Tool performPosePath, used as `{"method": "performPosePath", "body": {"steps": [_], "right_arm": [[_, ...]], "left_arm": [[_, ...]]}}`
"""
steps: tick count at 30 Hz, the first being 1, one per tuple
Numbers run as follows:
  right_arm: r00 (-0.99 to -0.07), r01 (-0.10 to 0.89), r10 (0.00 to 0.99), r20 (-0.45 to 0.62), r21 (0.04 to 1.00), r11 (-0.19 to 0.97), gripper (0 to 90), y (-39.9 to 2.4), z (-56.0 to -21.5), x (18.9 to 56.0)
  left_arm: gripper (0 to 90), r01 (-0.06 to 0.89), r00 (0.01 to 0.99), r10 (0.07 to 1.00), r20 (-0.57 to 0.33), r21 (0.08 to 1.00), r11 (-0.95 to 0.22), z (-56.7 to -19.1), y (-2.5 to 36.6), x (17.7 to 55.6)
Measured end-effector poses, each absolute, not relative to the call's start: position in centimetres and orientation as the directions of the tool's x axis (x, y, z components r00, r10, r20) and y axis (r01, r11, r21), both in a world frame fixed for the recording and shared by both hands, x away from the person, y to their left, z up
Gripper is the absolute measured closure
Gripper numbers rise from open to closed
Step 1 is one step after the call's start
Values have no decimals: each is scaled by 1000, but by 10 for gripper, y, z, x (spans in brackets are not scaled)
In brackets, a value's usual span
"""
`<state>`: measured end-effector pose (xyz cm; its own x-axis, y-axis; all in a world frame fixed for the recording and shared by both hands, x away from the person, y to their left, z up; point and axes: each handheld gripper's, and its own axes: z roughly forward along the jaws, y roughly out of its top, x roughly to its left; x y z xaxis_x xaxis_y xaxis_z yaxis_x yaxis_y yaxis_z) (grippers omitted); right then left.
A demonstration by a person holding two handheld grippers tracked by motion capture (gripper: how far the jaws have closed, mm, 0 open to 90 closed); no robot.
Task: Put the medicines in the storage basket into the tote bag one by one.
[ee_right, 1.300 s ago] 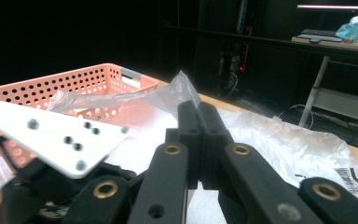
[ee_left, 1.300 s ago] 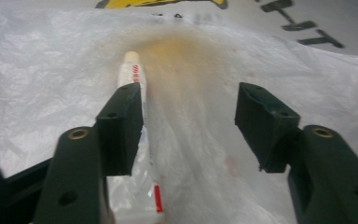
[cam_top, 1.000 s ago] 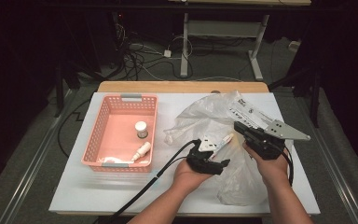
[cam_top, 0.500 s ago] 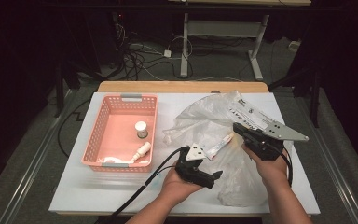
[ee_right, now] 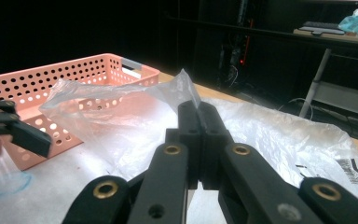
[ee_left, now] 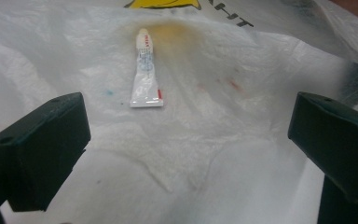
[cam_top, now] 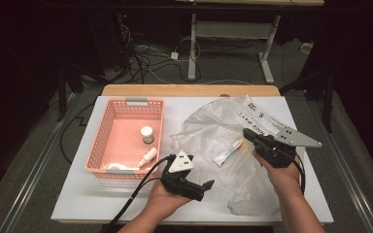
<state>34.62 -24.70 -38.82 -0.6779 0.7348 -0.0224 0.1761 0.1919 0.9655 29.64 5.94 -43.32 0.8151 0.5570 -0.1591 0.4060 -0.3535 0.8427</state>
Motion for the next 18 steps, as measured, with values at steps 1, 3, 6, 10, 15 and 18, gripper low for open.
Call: {"method": "performPosePath", "body": {"steps": [1, 3, 6, 10, 15, 18], "right_arm": [[-677, 178, 735, -21, 965, 192, 900, -247, -388, 346], [-676, 178, 737, -24, 965, 194, 900, -247, -389, 346], [-675, 180, 738, -23, 964, 195, 900, -248, -389, 346], [-676, 180, 737, -22, 964, 195, 900, -248, -389, 346], [-680, 188, 733, -20, 962, 200, 900, -248, -390, 347], [-679, 198, 734, -13, 960, 200, 900, -247, -390, 347]], "left_arm": [[0, 404, 812, 562, -154, 845, -351, -432, 63, 295], [0, 403, 806, 571, -153, 849, -342, -429, 71, 293], [0, 399, 798, 586, -140, 852, -339, -426, 83, 291], [0, 412, 783, 604, -150, 852, -323, -424, 97, 290], [0, 417, 759, 635, -146, 858, -301, -421, 114, 290], [0, 419, 743, 654, -143, 861, -288, -421, 125, 289]]}}
